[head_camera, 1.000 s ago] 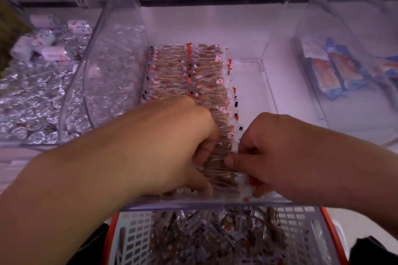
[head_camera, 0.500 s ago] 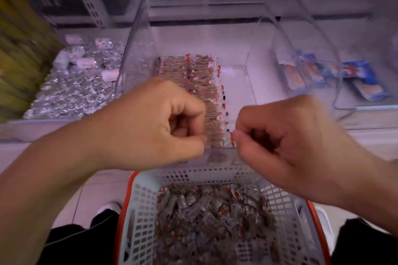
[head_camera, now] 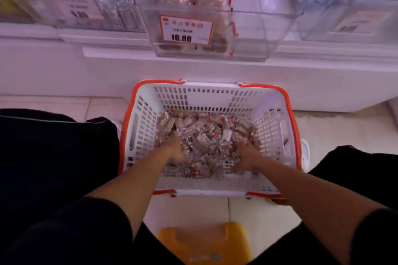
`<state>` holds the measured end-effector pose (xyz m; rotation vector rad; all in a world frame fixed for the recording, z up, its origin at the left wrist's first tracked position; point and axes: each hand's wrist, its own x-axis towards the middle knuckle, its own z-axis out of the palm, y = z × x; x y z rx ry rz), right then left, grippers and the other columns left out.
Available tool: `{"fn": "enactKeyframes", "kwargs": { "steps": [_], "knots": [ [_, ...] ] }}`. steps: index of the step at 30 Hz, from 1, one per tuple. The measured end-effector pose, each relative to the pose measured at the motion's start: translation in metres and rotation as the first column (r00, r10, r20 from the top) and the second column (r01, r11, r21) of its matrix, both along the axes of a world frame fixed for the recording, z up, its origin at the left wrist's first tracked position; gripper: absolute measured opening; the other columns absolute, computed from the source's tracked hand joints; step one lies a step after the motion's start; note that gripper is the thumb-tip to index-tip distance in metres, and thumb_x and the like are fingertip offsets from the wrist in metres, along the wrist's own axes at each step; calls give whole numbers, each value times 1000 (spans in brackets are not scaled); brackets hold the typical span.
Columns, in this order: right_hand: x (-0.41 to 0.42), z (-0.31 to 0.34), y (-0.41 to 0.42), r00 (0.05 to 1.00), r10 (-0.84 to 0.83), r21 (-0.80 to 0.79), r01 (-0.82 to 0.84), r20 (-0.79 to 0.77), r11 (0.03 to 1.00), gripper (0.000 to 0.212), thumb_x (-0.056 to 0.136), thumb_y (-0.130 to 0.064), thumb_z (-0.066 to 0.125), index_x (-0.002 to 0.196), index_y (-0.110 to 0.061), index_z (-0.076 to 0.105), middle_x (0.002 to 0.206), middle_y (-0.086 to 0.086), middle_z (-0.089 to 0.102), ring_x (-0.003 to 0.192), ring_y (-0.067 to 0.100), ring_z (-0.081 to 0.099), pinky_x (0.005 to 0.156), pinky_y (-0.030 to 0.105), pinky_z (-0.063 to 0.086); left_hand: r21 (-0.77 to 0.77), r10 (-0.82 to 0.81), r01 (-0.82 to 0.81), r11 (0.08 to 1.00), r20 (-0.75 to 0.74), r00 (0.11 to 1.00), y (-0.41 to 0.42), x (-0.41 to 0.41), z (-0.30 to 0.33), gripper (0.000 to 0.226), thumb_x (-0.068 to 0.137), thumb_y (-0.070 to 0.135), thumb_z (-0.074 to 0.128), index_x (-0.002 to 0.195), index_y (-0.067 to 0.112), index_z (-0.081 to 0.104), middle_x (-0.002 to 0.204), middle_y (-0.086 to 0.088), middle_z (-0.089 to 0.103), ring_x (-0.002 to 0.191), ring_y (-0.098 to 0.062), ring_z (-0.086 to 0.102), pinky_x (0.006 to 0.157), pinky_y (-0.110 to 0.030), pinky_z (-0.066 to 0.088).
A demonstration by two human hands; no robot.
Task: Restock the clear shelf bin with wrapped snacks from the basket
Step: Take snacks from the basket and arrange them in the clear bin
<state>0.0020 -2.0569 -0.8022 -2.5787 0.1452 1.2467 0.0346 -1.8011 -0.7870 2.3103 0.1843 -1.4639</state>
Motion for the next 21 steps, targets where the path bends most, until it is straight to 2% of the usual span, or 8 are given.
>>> {"fn": "enactKeyframes", "kwargs": {
  "steps": [3,5,7,11,15,18,20,21],
  "knots": [
    [-7,-38,5,966,-249,37,247,74,968,123,64,-49,88,154,-21,9,159,17,5,145,39,22,112,44,34,85,128,-131,988,36,991,-3,-31,-49,103,85,42,75,159,14,10,151,-22,28,136,-38,38,114,-49,35],
    [-1,-58,9,929,-370,103,365,34,925,127,63,-49,88,155,-33,1,161,15,-10,147,41,15,111,46,35,168,-5,-8,986,73,997,2,-40,-67,105,79,43,79,158,22,14,160,-16,13,144,-37,28,116,-48,31],
    [6,-73,10,913,-406,70,403,40,913,125,64,-55,84,153,-40,-2,162,14,-15,147,44,13,111,49,36,174,-87,82,981,23,996,7,-38,-77,87,90,28,69,158,27,15,162,-15,1,139,-42,34,112,-46,37],
    [14,-92,11,931,-305,-27,316,201,948,83,77,-45,74,140,-32,22,149,22,14,126,55,38,103,60,41,176,-249,237,955,50,967,8,-34,-94,63,97,7,52,152,25,29,161,-18,10,129,-46,44,105,-50,43],
    [17,-93,11,933,-255,-19,268,253,963,69,75,-36,79,132,-20,44,140,23,29,98,44,60,96,42,51,168,-246,227,959,102,964,6,-35,-105,68,91,8,64,148,19,30,155,-18,24,128,-41,44,103,-47,43],
    [18,-86,8,934,-307,126,287,184,950,30,76,-26,81,98,-15,64,100,10,61,93,31,65,81,35,54,199,-256,234,952,93,962,8,-32,-106,72,86,9,70,146,19,33,156,-15,22,132,-40,40,108,-47,41],
    [17,-80,17,846,-532,353,496,7,793,15,82,-11,77,80,-11,62,78,6,64,74,22,71,62,28,58,198,-256,238,951,69,964,11,-30,-105,69,88,17,72,146,20,35,156,-13,24,131,-38,42,108,-46,41],
    [16,-77,23,750,-646,442,632,-143,636,15,84,0,74,78,-4,60,78,12,66,70,23,74,57,31,60,194,-272,255,947,65,960,12,-29,-105,67,88,30,73,144,20,38,154,-10,31,131,-36,44,108,-44,42]
  ]
}}
